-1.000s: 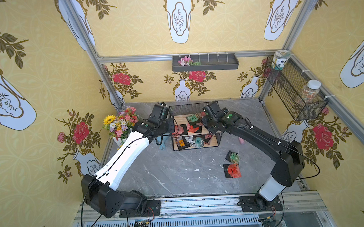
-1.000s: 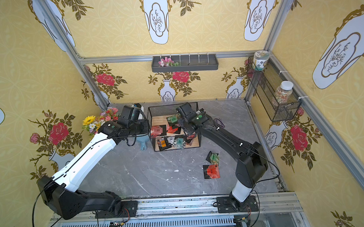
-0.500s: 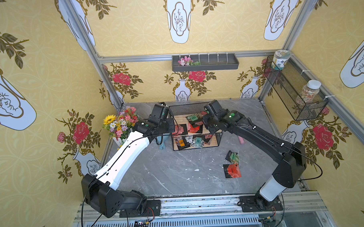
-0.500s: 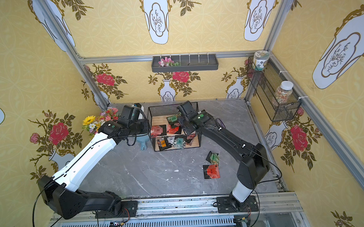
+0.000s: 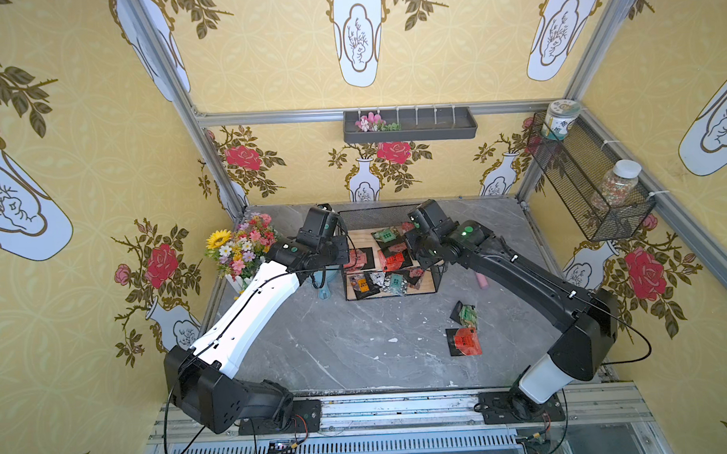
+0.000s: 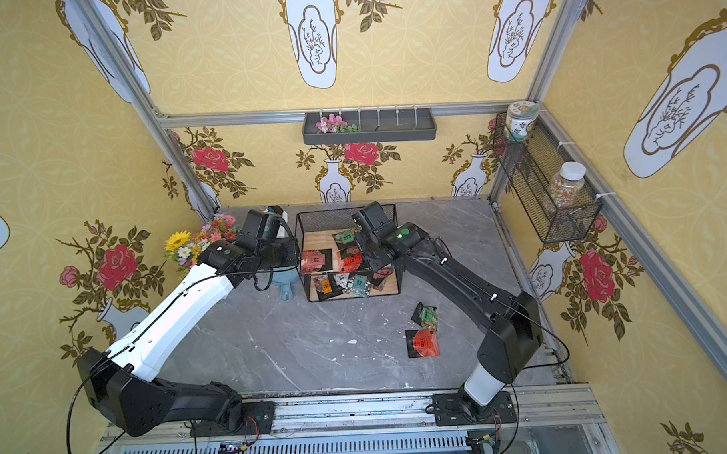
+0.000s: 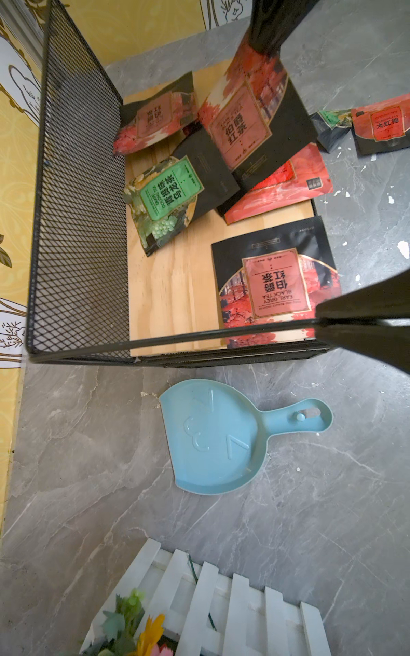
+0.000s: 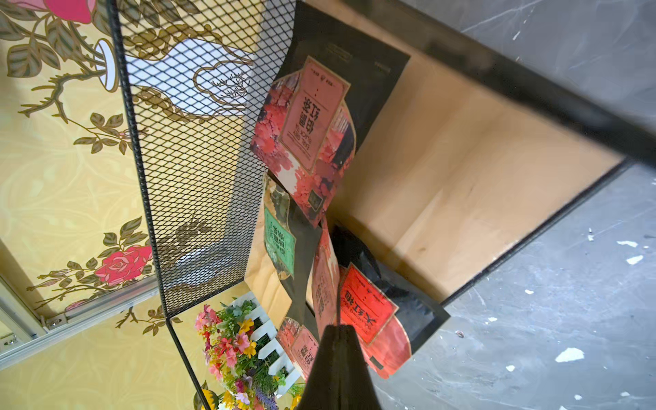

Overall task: Remove the tea bags from the shelf
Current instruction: Pick up the tea bag from the shelf.

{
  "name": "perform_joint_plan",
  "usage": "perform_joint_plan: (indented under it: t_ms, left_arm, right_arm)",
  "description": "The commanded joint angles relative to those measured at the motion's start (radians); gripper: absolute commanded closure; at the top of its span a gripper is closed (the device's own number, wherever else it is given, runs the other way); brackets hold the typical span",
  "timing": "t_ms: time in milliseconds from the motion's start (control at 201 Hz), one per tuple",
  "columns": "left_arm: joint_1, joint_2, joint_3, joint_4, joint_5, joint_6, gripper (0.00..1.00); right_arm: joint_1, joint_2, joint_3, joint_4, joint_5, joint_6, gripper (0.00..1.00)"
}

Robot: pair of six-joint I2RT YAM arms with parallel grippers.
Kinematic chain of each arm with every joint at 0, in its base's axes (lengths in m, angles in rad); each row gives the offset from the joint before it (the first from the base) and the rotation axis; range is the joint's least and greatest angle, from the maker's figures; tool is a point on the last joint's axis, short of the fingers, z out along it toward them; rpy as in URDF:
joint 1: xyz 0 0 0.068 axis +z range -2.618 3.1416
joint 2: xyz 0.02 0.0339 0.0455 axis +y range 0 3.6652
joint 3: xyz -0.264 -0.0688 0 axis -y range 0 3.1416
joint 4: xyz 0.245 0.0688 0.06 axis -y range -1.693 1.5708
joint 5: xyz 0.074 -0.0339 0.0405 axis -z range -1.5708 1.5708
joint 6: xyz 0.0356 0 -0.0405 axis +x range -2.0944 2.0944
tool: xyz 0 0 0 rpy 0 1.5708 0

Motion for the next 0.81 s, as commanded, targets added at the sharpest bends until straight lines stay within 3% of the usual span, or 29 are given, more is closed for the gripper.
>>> perform_joint_plan:
  t_ms: [0, 802]
  left_arm:
    - [0.000, 0.008, -0.003, -0.028, 0.017, 0.022, 1.00]
    - [0.001, 0.009, -0.003, -0.025, 0.027, 0.019, 1.00]
  right_arm:
    - [0.001, -0.007, 0.004, 0.013, 0.001, 0.023, 1.00]
    - [0.001, -0.023, 0.005, 0.102, -0.003, 0.182, 1.00]
